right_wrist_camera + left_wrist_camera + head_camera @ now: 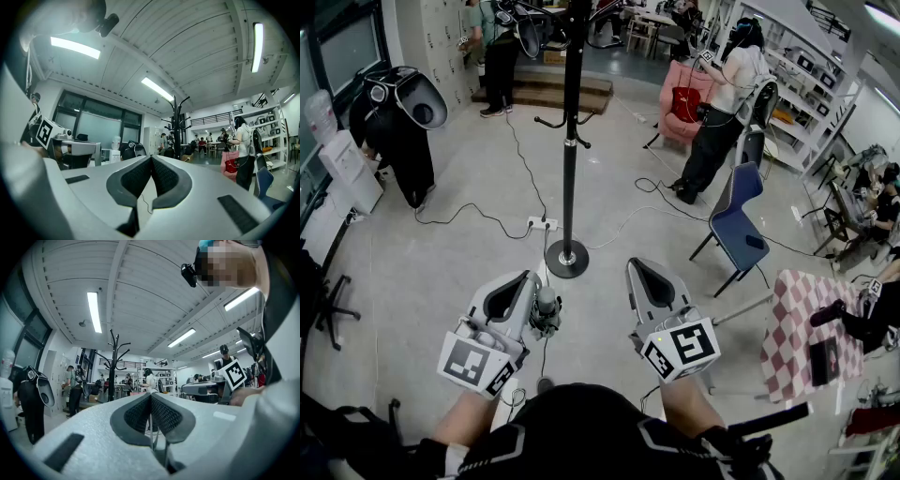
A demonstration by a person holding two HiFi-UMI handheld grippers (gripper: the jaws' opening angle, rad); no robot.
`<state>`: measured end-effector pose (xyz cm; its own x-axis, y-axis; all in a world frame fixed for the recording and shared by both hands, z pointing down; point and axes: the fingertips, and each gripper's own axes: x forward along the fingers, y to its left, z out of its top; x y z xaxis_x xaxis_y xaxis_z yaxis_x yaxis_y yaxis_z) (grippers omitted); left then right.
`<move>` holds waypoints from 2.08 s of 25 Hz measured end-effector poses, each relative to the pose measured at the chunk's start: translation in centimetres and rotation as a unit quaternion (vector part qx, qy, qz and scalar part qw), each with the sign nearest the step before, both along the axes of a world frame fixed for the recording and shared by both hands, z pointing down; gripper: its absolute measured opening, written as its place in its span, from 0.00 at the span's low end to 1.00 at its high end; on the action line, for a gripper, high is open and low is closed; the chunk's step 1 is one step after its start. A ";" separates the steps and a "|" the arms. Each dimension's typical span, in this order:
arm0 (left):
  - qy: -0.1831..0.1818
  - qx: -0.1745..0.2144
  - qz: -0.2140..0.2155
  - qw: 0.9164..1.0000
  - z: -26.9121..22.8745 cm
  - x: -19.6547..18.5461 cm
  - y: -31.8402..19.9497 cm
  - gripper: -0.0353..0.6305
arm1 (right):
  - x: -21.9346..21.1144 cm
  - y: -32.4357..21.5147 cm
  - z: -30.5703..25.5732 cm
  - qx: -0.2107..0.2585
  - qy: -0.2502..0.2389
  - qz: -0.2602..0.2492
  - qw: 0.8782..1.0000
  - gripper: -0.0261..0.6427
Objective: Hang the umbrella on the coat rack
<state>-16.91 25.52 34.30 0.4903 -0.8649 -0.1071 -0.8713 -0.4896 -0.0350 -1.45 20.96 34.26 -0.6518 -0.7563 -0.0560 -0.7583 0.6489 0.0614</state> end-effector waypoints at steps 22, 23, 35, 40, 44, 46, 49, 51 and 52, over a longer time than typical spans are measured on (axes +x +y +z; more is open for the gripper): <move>0.011 0.008 0.048 0.999 -0.8 -0.7 -0.2 0.07 | -2.4 0.9 0.4 -0.020 -0.016 0.010 1.000 0.05; 0.012 0.008 0.052 0.999 -0.8 -0.8 -0.3 0.07 | -2.7 0.9 0.5 -0.021 -0.014 0.012 1.000 0.05; 0.022 0.015 0.103 0.994 -0.5 -3.5 -1.3 0.07 | -6.8 0.4 1.1 -0.020 0.013 0.037 0.999 0.05; 0.030 0.015 0.109 0.993 -0.4 -4.5 -1.8 0.07 | -8.1 -0.4 1.4 -0.022 0.015 0.040 0.999 0.05; 0.038 0.009 0.103 0.994 -0.2 -5.7 -3.1 0.07 | -8.7 -1.7 1.4 -0.024 0.016 0.040 0.999 0.05; 0.038 0.010 0.099 0.994 -0.1 -5.9 -3.9 0.07 | -8.8 -3.0 1.6 -0.026 0.011 0.040 0.999 0.05; 0.036 0.010 0.088 0.995 0.2 -6.0 -5.2 0.07 | -8.7 -4.9 1.7 -0.025 0.005 0.031 0.999 0.05; 0.036 0.010 0.079 0.996 0.3 -5.9 -6.1 0.07 | -8.7 -5.9 1.6 -0.018 0.007 0.022 1.000 0.05; 0.034 0.011 0.076 0.996 0.2 -5.8 -6.6 0.07 | -8.6 -6.4 1.4 -0.014 0.008 0.019 1.000 0.05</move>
